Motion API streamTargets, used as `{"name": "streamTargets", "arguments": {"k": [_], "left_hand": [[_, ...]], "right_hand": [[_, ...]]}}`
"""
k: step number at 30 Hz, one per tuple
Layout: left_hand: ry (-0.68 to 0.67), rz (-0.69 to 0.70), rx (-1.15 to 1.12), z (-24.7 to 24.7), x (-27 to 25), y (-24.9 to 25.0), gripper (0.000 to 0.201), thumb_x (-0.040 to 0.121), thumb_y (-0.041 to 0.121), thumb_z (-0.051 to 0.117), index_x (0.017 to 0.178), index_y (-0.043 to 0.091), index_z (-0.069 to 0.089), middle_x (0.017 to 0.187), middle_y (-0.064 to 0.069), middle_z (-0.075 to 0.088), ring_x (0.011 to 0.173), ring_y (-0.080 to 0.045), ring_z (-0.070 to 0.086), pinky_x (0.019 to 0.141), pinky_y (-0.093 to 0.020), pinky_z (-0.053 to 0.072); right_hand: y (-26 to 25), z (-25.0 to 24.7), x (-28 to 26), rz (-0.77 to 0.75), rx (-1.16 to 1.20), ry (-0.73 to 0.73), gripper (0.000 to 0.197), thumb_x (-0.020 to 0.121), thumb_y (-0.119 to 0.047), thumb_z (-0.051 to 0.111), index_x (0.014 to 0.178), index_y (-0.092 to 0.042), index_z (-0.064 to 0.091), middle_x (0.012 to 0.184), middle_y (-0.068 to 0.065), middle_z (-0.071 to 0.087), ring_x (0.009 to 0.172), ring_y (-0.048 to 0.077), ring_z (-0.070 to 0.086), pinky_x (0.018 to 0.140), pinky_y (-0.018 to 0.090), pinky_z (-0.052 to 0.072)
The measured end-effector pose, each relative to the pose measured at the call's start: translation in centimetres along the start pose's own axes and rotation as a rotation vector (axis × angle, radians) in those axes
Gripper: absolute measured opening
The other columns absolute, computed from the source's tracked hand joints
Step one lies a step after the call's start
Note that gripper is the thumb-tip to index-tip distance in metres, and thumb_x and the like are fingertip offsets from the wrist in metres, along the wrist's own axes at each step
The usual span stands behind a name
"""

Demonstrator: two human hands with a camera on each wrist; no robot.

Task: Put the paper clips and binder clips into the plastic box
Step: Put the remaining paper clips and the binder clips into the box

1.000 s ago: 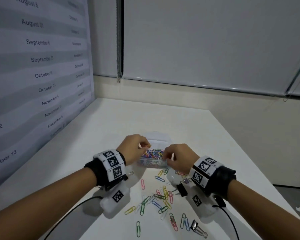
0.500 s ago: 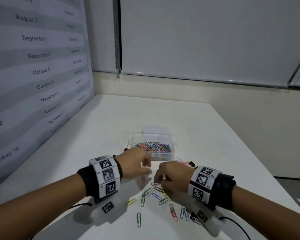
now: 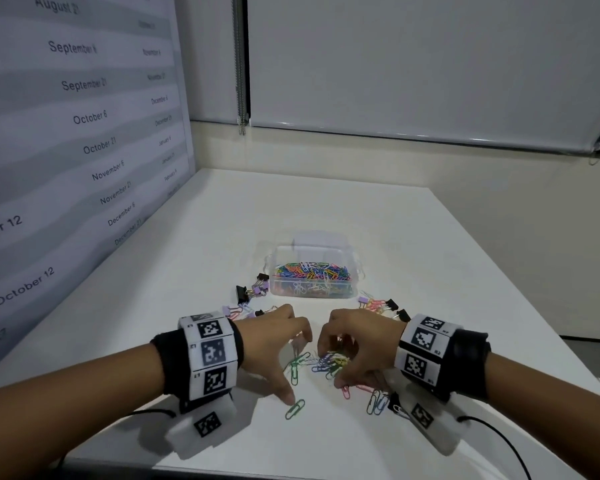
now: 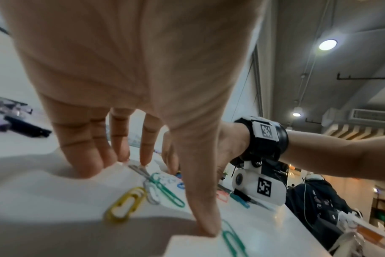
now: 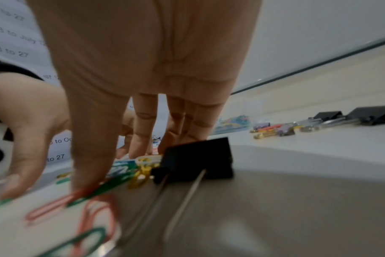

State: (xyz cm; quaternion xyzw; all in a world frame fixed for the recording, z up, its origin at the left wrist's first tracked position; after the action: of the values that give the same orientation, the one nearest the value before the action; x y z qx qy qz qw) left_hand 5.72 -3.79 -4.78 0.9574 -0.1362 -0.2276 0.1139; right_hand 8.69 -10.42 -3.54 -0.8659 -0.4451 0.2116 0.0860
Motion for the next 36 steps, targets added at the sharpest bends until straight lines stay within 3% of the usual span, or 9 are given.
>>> {"name": "streamTargets", "arguments": {"k": [4, 9, 13, 20, 23, 25, 27, 30, 36], "left_hand": [[0.018, 0.014, -0.032, 0.1, 0.6, 1.0, 0.075, 0.066, 0.040, 0.080, 0.125, 0.021, 0.039, 0.112, 0.001, 0.035, 0.093, -0.013, 0.041, 0.079, -0.026, 0.038], [0.109, -0.006, -0.053, -1.0, 1.6, 1.3, 0.050, 0.073, 0.033, 0.076, 0.114, 0.016, 0.054, 0.110, -0.004, 0.055, 0.089, -0.012, 0.043, 0.080, -0.027, 0.040], [0.170, -0.043, -0.092, -2.2, 2.4, 0.2, 0.024, 0.079, 0.022, 0.070, 0.100, 0.011, 0.065, 0.098, -0.004, 0.066, 0.084, -0.012, 0.052, 0.075, -0.025, 0.044], [0.216, -0.023, -0.122, -3.6, 3.6, -0.1, 0.017, 0.084, 0.012, 0.064, 0.099, 0.005, 0.069, 0.106, -0.009, 0.070, 0.094, -0.019, 0.064, 0.069, -0.016, 0.040], [0.224, -0.018, -0.189, -3.8, 3.9, -0.5, 0.014, 0.083, 0.007, 0.064, 0.096, 0.005, 0.070, 0.098, -0.006, 0.072, 0.067, -0.006, 0.056, 0.054, -0.005, 0.040], [0.236, -0.028, -0.212, -4.2, 4.0, -1.0, 0.013, 0.083, 0.006, 0.063, 0.094, 0.006, 0.070, 0.079, 0.002, 0.066, 0.057, 0.001, 0.049, 0.056, -0.008, 0.042], [0.281, -0.047, -0.225, -5.0, 3.8, -1.7, 0.011, 0.083, 0.006, 0.062, 0.089, 0.012, 0.069, 0.072, 0.008, 0.057, 0.061, -0.003, 0.051, 0.064, -0.019, 0.047], [0.382, -0.049, -0.239, -7.0, 3.3, -2.4, 0.011, 0.084, 0.007, 0.062, 0.091, 0.014, 0.066, 0.080, 0.003, 0.056, 0.061, -0.007, 0.052, 0.057, -0.015, 0.043], [0.525, -0.096, -0.268, -10.5, 3.0, -4.0, 0.017, 0.089, 0.005, 0.052, 0.092, 0.011, 0.068, 0.096, -0.006, 0.063, 0.066, -0.010, 0.051, 0.067, -0.022, 0.042]], "right_hand": [[0.0, -0.3, 0.3, -0.005, 0.046, 0.017, 0.023, 0.072, -0.025, 0.076, 0.094, -0.019, 0.070, 0.088, -0.008, 0.056, 0.071, -0.001, 0.047, 0.063, 0.005, 0.035], [1.1, -1.9, 0.7, 0.046, 0.021, 0.075, 0.015, 0.074, -0.007, 0.068, 0.086, -0.015, 0.070, 0.076, -0.007, 0.062, 0.065, 0.004, 0.055, 0.059, 0.005, 0.039], [2.7, -5.3, 1.0, 0.116, 0.105, 0.177, 0.009, 0.077, -0.005, 0.068, 0.082, -0.011, 0.070, 0.064, -0.013, 0.061, 0.042, -0.009, 0.055, 0.046, 0.002, 0.041], [5.2, -11.2, 2.3, 0.196, 0.142, 0.520, 0.015, 0.075, -0.004, 0.066, 0.083, -0.015, 0.071, 0.085, 0.003, 0.070, 0.061, 0.002, 0.057, 0.054, 0.006, 0.041], [5.4, -10.0, 2.9, 0.218, 0.098, 0.452, 0.026, 0.081, -0.008, 0.061, 0.103, -0.019, 0.067, 0.108, 0.003, 0.068, 0.089, 0.015, 0.062, 0.075, 0.021, 0.047], [5.1, -9.1, 2.6, 0.211, 0.054, 0.411, 0.034, 0.082, -0.009, 0.058, 0.113, -0.021, 0.062, 0.118, 0.002, 0.062, 0.105, 0.018, 0.057, 0.087, 0.026, 0.046], [4.1, -8.7, 1.8, 0.161, 0.009, 0.419, 0.033, 0.081, -0.009, 0.060, 0.113, -0.020, 0.062, 0.117, 0.005, 0.061, 0.105, 0.019, 0.055, 0.086, 0.024, 0.044], [2.5, -6.8, 0.6, 0.080, -0.021, 0.288, 0.027, 0.077, -0.020, 0.070, 0.103, -0.021, 0.065, 0.106, 0.004, 0.064, 0.091, 0.017, 0.058, 0.080, 0.029, 0.051], [2.4, -1.2, -0.7, 0.110, -0.143, -0.075, 0.068, 0.057, -0.041, 0.084, 0.117, -0.029, 0.055, 0.112, -0.005, 0.049, 0.095, 0.009, 0.044, 0.084, 0.025, 0.041]]}}
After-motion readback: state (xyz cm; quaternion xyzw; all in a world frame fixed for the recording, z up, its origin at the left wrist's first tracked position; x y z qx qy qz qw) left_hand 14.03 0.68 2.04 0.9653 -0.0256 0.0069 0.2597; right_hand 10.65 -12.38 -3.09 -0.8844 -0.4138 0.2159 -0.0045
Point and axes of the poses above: each hand's wrist, its own x-axis towards the middle knuckle, its own z-axis out of the palm, y = z × x, the point moved 10 cm from there along x, towards the middle knuckle
